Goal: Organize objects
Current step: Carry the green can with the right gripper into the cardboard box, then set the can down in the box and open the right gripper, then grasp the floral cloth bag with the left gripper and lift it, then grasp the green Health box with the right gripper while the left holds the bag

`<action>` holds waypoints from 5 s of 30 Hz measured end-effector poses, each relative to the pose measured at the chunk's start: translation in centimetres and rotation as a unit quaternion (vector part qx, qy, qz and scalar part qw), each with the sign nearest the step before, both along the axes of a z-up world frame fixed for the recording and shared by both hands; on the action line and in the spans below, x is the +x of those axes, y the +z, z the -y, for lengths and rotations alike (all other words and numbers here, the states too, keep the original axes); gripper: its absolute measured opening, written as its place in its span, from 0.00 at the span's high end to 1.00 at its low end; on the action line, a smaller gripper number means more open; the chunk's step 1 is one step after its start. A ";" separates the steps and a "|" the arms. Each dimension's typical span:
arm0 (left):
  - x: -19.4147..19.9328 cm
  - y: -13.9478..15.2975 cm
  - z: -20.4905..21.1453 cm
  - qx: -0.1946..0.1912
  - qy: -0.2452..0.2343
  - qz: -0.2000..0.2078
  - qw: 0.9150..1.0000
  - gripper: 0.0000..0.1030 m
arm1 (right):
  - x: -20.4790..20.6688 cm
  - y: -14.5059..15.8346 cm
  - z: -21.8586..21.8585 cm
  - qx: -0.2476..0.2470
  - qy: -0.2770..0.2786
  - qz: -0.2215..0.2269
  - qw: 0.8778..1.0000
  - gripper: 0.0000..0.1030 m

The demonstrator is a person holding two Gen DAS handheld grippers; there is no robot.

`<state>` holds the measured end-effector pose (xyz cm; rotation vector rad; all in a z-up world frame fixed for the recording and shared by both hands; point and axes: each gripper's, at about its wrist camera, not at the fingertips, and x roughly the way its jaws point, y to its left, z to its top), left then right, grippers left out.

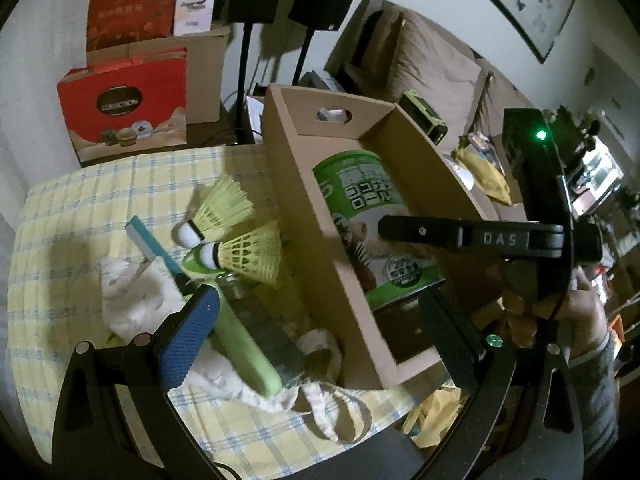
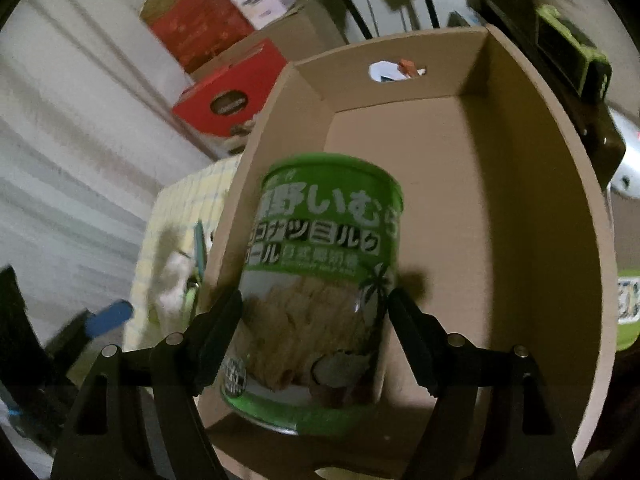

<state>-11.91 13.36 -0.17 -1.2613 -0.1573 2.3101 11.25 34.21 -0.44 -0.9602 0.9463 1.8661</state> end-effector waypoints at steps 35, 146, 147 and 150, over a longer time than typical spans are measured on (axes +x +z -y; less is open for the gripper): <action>4.0 2.2 9.4 -0.062 0.120 -0.082 0.987 0.00 | -9.4 4.9 11.9 0.249 -0.092 0.090 0.960 0.16; 2.5 1.1 20.9 0.149 0.158 -0.006 0.976 0.95 | -15.8 -0.5 12.0 0.163 -0.033 0.052 0.985 0.48; 2.6 1.4 21.3 0.150 0.162 -0.011 0.975 0.95 | -16.0 -0.7 11.8 0.160 -0.032 0.054 0.985 0.48; 3.0 2.3 22.3 0.152 0.170 -0.024 0.973 0.95 | -16.9 -1.5 11.4 0.155 -0.029 0.066 0.985 0.48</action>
